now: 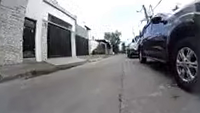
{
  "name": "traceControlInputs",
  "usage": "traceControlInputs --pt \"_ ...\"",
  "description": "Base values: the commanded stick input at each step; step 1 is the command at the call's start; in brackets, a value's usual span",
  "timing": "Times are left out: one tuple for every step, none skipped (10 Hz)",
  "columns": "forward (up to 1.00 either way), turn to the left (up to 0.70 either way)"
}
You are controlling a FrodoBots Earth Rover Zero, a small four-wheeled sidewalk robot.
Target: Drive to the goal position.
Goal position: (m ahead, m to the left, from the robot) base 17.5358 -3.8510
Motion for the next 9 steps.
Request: traceControlInputs --pt "0.70 0.09" --pt "0.70 0.09" --pt "0.70 -0.15" --pt "0.70 -0.35" --pt "0.70 -0.35" --pt "0.70 -0.35" --pt "0.70 -0.33" --pt "0.70 -0.32" --pt "0.70 -0.10"
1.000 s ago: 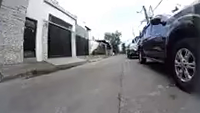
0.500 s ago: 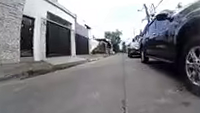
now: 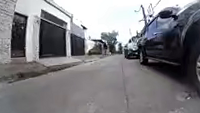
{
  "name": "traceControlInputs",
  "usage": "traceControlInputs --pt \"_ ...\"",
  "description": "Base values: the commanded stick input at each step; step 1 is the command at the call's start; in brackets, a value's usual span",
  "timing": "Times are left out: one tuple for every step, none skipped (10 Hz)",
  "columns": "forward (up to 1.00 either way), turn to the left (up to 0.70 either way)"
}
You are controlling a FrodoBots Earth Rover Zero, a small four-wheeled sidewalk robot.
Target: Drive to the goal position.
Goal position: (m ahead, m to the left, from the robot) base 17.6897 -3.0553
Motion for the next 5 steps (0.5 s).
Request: traceControlInputs --pt "0.70 0.08" --pt "0.70 0.00" --pt "0.70 0.02" --pt "0.70 0.02" --pt "0.70 0.00"
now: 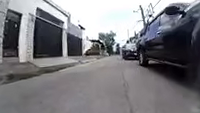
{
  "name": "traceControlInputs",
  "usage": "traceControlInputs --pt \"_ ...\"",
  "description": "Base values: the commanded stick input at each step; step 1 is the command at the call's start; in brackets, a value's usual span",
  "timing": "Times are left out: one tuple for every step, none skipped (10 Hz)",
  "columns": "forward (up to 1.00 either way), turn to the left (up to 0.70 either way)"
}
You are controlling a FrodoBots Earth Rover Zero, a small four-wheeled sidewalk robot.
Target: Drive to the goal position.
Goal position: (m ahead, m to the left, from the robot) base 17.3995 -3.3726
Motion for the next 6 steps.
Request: traceControlInputs --pt "0.77 0.00" --pt "0.85 0.00" --pt "0.85 -0.19" --pt "0.85 -0.34" --pt "0.85 -0.34" --pt "0.85 -0.34"
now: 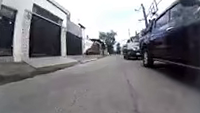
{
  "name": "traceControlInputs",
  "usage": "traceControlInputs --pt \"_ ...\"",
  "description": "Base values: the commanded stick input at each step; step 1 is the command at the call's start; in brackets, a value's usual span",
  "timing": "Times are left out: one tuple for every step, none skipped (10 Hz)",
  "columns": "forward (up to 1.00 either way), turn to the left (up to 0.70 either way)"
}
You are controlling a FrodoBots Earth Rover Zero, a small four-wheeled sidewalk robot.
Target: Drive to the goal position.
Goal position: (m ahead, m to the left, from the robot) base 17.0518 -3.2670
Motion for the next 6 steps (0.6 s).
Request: traceControlInputs --pt "0.85 -0.31" --pt "0.85 -0.29" --pt "0.85 -0.34" --pt "0.85 -0.32" --pt "0.85 -0.16" --pt "1.00 0.15"
